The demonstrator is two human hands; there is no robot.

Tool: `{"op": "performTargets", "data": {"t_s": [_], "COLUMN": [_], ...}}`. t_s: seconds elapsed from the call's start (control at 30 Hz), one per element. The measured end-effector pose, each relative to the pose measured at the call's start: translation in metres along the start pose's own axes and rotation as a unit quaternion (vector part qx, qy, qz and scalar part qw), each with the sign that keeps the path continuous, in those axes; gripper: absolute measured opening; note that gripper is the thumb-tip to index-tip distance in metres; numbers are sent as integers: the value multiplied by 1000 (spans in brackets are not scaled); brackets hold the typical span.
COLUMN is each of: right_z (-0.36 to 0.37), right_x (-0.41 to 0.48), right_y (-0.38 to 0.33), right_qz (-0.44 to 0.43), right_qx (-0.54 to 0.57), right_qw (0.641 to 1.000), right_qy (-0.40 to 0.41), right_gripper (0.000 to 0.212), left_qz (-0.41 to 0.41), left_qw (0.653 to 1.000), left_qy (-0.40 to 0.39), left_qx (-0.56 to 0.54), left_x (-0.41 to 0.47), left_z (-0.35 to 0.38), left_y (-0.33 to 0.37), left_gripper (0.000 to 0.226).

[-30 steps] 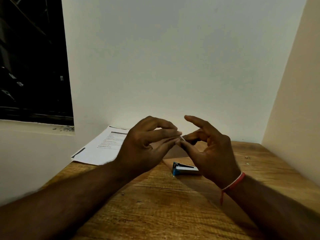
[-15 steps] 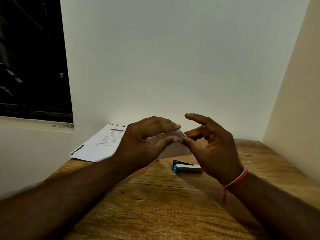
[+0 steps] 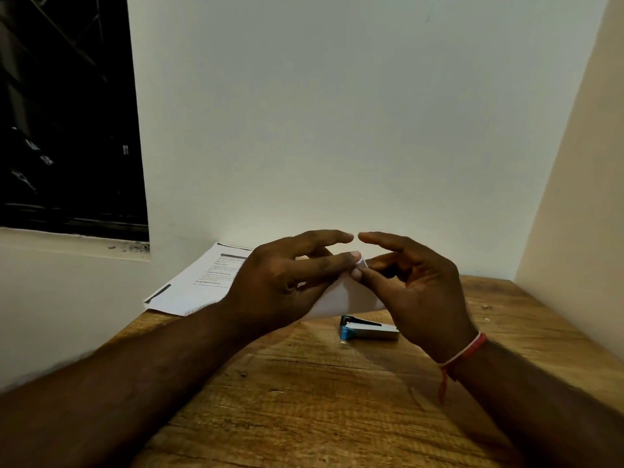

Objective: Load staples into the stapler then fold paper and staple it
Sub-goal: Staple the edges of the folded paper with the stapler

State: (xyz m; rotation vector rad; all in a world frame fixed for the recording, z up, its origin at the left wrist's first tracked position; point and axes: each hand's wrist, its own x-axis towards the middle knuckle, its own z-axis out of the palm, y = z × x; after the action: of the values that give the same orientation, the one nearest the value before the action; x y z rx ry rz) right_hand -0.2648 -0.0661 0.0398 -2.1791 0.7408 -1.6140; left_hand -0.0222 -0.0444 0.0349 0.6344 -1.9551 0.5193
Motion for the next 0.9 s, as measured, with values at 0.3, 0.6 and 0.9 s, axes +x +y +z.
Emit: {"op": "performTargets", "data": {"t_s": [0.3,0.6,0.9], "right_z": [1,-2,-9], "right_x": [2,2,10], "right_y": [7,8,19], "right_qz": [10,18,79], "right_qx": [25,-4,75], "right_qw": [1000,999,993], "right_qy": [-1,-49,45], "right_gripper": [26,16,20], "left_qz": [-168,-185,-338], "left_qw": [979,969,919], "left_qy": [-2,-44,-16], "left_qx": [-114,-155,-200], "left_x": [0,2,3], "left_z": [1,1,-2], "left_y": [-5,0,-4], "left_gripper": [27,24,17]}}
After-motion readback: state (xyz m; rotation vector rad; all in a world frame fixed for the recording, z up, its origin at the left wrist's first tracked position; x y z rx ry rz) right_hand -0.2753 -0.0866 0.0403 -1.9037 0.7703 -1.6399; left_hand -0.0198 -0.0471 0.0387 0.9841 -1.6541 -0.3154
